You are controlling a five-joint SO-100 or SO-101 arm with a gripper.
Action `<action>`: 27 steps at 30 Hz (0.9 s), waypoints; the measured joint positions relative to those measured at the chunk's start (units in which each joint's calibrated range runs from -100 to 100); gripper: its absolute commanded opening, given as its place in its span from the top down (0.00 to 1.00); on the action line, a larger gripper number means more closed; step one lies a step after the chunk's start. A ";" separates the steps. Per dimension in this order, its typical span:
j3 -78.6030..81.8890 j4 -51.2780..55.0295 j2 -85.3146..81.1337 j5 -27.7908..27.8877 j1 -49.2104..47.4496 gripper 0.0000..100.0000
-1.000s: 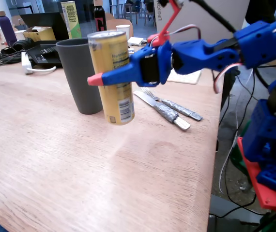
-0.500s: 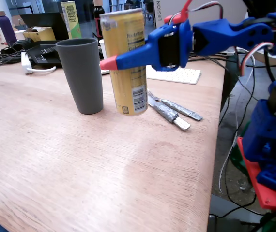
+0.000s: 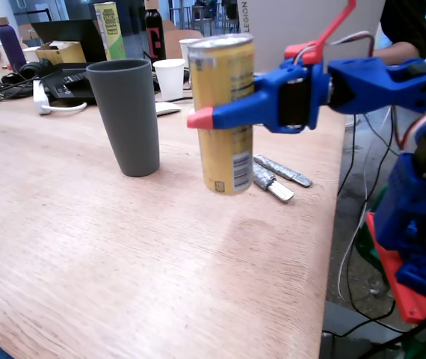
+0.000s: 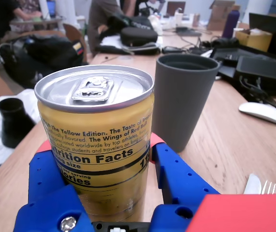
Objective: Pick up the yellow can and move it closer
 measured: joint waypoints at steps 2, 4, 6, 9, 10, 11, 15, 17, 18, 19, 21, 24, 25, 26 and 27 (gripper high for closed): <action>0.09 7.78 -5.10 -0.10 0.00 0.78; 0.18 16.40 -9.94 -0.24 0.00 0.78; 0.27 21.86 -14.44 -0.24 0.00 0.78; 3.43 24.84 -15.82 -0.24 0.00 0.78; 4.33 24.84 -15.82 -0.24 0.00 0.78; 5.23 24.84 -15.82 -0.24 0.00 0.78; 8.21 24.84 -15.82 -0.24 0.00 0.78; 8.21 24.84 -15.82 -0.24 -0.94 0.78; 8.21 24.84 -15.82 -0.24 -1.13 0.78; 8.30 24.84 -15.82 -0.24 -1.13 0.78; 8.30 24.84 -15.82 -0.24 -1.32 0.78; 8.66 24.84 -15.91 -0.24 -1.32 0.78; 9.29 24.84 -15.91 -0.24 -1.32 0.78; 9.83 24.93 -15.91 -0.24 -1.32 0.78; 10.19 24.93 -15.91 -0.24 -1.32 0.78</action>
